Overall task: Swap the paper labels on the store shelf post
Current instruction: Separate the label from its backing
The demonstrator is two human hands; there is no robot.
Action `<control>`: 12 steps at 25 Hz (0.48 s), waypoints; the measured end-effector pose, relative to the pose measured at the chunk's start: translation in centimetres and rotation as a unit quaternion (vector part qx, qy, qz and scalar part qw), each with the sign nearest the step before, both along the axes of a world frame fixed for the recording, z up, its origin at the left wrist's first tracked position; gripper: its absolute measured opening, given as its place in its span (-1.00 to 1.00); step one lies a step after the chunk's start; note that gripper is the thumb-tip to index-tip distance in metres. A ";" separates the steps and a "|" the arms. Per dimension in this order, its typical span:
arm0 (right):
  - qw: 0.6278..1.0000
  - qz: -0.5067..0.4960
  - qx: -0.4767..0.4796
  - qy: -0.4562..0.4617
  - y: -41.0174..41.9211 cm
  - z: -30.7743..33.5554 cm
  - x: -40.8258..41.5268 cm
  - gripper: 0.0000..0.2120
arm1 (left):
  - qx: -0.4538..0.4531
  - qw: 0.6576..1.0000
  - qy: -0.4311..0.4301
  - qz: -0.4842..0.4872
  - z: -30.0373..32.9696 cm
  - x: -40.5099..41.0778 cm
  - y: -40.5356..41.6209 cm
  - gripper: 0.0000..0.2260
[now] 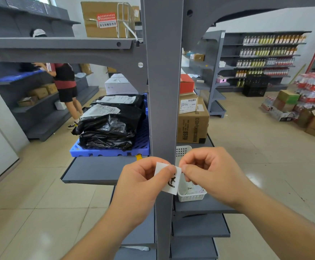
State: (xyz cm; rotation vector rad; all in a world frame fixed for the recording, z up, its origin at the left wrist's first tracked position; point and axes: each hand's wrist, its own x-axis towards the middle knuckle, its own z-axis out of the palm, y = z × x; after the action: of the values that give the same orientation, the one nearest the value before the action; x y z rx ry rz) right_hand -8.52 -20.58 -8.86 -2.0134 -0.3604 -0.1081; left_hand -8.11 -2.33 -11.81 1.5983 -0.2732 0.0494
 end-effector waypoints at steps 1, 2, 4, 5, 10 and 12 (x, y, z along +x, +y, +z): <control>1.000 0.000 0.003 0.002 0.0 0.0 0.0 -0.78 | 0.000 1.000 0.000 -0.001 0.0 0.0 0.0 -0.84; 1.000 0.000 0.004 0.005 0.1 0.0 0.0 -0.77 | -0.001 1.000 -0.001 -0.002 0.0 0.0 0.0 -0.85; 1.000 0.000 0.001 0.005 0.1 0.0 0.0 -0.74 | -0.002 1.000 -0.003 -0.003 0.0 0.0 0.1 -0.88; 1.000 0.001 -0.001 0.003 0.2 0.0 0.0 -0.71 | -0.002 1.000 -0.003 -0.003 0.0 -0.1 0.1 -0.88; 0.999 0.023 0.024 0.012 0.2 0.0 0.1 -0.65 | -0.007 1.000 -0.002 -0.012 -0.2 0.0 0.2 -0.86; 0.998 0.031 0.047 0.025 0.2 -0.2 0.2 -0.68 | -0.019 1.000 0.003 -0.013 -0.3 0.0 0.2 -0.88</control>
State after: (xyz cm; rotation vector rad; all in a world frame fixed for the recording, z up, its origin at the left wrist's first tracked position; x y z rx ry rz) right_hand -8.36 -20.35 -9.05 -1.9064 -0.3801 -0.0353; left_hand -8.07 -2.12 -12.10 1.5573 -0.2860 0.0296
